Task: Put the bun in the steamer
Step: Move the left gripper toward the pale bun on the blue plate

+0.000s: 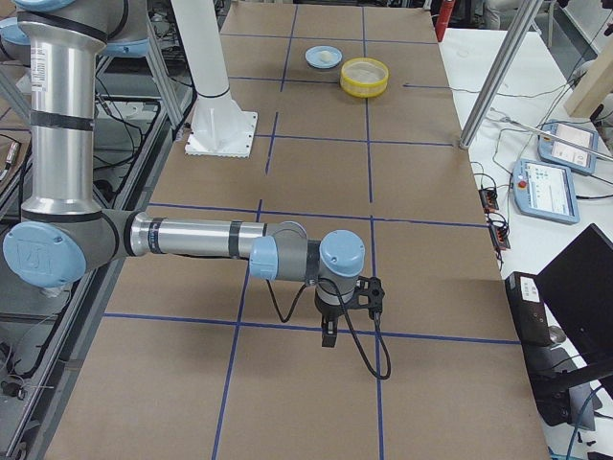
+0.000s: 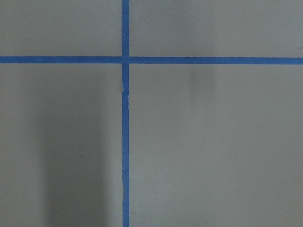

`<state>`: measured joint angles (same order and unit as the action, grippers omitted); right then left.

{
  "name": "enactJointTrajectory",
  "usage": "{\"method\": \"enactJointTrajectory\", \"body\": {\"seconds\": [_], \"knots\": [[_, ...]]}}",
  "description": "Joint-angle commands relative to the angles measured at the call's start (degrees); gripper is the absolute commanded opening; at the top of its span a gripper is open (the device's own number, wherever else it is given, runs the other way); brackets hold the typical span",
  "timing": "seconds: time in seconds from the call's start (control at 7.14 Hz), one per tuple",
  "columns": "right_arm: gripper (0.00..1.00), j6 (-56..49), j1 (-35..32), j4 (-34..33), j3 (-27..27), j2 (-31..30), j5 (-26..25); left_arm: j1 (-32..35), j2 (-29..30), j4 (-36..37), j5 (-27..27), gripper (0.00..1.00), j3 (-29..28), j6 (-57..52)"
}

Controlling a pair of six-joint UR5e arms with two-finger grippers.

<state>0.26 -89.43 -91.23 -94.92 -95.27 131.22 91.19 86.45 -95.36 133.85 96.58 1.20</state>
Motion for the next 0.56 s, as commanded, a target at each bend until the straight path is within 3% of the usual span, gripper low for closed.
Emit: {"method": "enactJointTrajectory", "body": {"seconds": [0.0,0.42], "knots": [[1.00,0.0,0.0,0.0,0.0,0.0,0.0,0.0,0.0,-0.1,-0.1,1.00,0.0,0.2],[1.00,0.0,0.0,0.0,0.0,0.0,0.0,-0.3,0.7,0.1,-0.5,1.00,4.2,0.5]]}}
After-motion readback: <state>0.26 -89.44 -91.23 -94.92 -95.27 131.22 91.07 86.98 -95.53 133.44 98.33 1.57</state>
